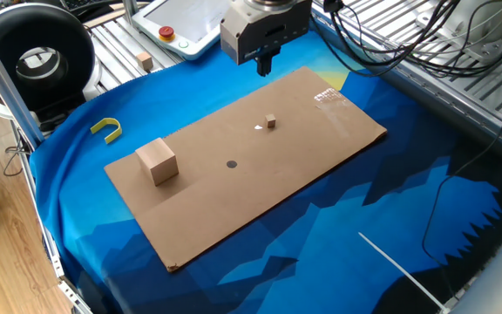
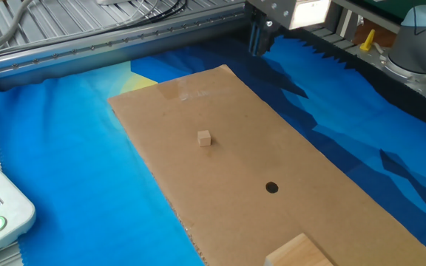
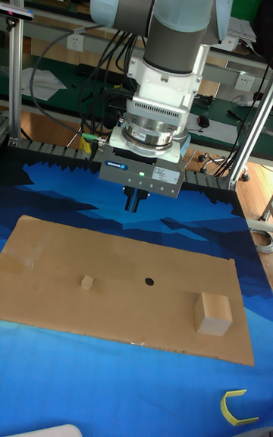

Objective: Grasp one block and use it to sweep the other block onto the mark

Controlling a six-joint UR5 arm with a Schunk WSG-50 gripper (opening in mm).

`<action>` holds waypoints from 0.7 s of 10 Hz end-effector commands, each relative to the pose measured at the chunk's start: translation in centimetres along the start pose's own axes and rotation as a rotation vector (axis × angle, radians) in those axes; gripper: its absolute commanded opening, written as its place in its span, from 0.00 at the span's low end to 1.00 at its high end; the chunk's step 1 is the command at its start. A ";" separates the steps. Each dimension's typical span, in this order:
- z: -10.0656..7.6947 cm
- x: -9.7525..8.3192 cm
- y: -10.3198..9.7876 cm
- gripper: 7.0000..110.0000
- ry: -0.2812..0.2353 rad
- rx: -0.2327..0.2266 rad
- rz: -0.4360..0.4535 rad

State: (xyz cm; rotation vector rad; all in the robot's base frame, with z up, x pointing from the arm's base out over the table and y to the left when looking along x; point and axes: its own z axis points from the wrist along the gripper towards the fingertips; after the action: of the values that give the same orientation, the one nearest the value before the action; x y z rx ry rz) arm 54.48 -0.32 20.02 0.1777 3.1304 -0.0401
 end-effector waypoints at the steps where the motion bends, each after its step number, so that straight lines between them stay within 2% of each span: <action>1: -0.1 0.6 0.1 0.00 0.023 -0.004 0.006; 2: 0.0 0.2 0.4 0.00 0.029 -0.004 -0.010; 3: 0.5 -1.8 1.2 0.00 0.032 0.019 -0.049; 5: 2.1 -5.8 4.3 0.00 0.042 0.025 -0.100; 7: 4.4 -9.0 7.6 0.00 0.039 0.027 -0.118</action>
State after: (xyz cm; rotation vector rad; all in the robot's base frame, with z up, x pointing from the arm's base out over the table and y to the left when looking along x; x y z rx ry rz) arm 60.58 3.03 17.65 0.0434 3.1720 -0.0858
